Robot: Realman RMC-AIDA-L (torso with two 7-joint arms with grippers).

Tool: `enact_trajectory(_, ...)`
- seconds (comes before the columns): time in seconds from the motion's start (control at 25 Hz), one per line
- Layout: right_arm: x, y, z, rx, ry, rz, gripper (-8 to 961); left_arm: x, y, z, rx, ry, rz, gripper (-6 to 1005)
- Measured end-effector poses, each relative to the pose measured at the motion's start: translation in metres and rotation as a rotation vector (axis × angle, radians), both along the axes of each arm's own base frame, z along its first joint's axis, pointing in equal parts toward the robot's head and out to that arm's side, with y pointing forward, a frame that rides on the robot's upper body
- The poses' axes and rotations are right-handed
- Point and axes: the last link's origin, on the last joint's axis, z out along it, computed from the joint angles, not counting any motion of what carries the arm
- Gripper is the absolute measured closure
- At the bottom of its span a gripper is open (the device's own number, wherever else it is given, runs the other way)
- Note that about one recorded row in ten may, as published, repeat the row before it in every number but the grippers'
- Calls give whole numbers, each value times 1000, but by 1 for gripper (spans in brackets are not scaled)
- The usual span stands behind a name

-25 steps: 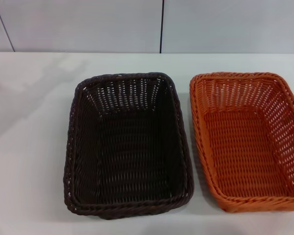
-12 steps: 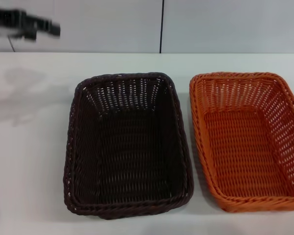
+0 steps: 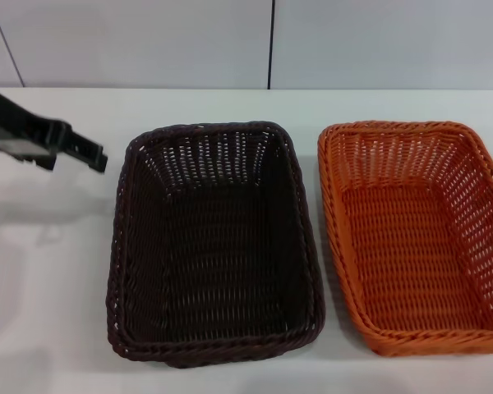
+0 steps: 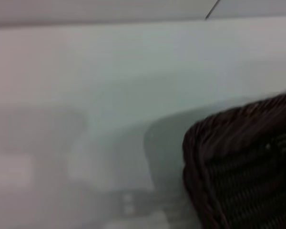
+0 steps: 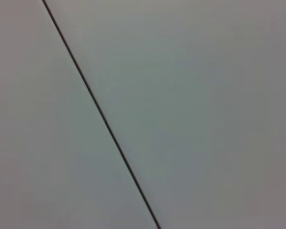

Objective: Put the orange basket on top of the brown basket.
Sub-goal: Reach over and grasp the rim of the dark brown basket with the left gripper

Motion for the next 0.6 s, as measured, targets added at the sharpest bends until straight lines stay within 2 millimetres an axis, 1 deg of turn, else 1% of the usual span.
enact_trajectory(0.12, 1, 1, 1, -4, 1, -8, 261, -1, -3, -10, -9, -5, 32, 139)
enact_trajectory(0.16, 2, 2, 2, -2, 4, -15, 261, -2, -5, -17, -9, -22, 56, 140)
enact_trajectory(0.2, 2, 2, 2, -2, 4, -15, 261, -2, -5, -17, -9, -22, 56, 140)
enact_trajectory(0.36, 8, -1, 3, 12, 27, -38, 261, -4, -6, -30, -5, -47, 83, 139)
enact_trajectory(0.44, 9, -2, 2, 10, 29, -43, 261, -4, -6, -30, -5, -47, 83, 139)
enact_trajectory(0.52, 10, -2, 2, 5, 31, -50, 262, -5, -7, -38, -16, -59, 95, 139)
enact_trajectory(0.6, 11, -3, 1, 3, 33, -56, 262, -5, -6, -41, -13, -63, 95, 140)
